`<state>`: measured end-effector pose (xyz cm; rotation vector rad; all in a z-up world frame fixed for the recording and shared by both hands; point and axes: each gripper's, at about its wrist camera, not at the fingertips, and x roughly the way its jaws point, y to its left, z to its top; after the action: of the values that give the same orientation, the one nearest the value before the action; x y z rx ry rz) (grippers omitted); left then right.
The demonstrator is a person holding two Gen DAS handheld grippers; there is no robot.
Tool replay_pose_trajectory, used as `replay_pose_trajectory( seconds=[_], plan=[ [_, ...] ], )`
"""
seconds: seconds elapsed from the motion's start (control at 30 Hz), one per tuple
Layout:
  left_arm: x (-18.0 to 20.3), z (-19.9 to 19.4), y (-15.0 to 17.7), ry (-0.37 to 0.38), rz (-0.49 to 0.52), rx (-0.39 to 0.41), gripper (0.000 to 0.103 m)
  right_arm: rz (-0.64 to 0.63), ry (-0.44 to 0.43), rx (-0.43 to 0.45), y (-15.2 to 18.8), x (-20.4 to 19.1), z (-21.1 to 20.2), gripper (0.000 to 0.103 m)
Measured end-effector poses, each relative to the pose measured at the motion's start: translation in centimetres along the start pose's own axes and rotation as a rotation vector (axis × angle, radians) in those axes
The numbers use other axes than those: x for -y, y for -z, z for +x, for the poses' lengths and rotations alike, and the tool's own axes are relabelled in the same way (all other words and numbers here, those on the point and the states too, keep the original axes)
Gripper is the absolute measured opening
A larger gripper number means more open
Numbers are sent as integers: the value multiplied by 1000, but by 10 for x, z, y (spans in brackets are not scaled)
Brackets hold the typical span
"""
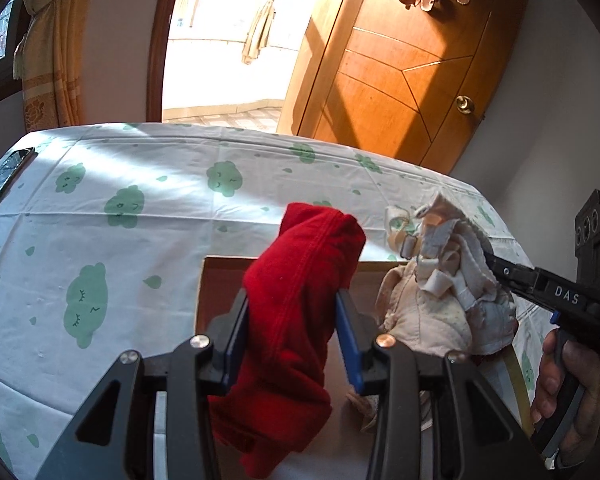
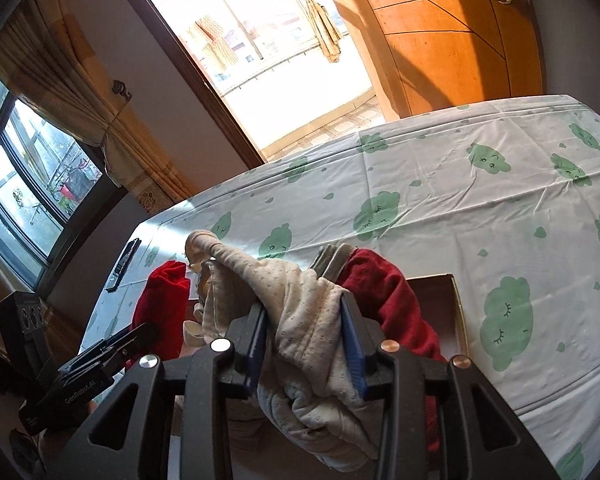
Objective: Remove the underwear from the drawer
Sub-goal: 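Open the left tool over the tray while the right tool releases the beige underwear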
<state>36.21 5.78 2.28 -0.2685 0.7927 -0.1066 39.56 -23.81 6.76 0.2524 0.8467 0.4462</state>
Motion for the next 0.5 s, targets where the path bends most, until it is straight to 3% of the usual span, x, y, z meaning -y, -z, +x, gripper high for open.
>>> replay_pose_trajectory(
  seconds=[0.27, 0.33, 0.5],
  plan=[
    [1, 6, 1, -12, 3, -17, 43, -73, 47, -12, 3, -5, 8, 52],
    [1, 6, 0, -16, 6, -19, 44, -73, 60, -8, 3, -4, 6, 60],
    [-3, 1, 0, -31, -17, -2, 63, -68, 49, -3, 2, -5, 1, 64]
  ],
)
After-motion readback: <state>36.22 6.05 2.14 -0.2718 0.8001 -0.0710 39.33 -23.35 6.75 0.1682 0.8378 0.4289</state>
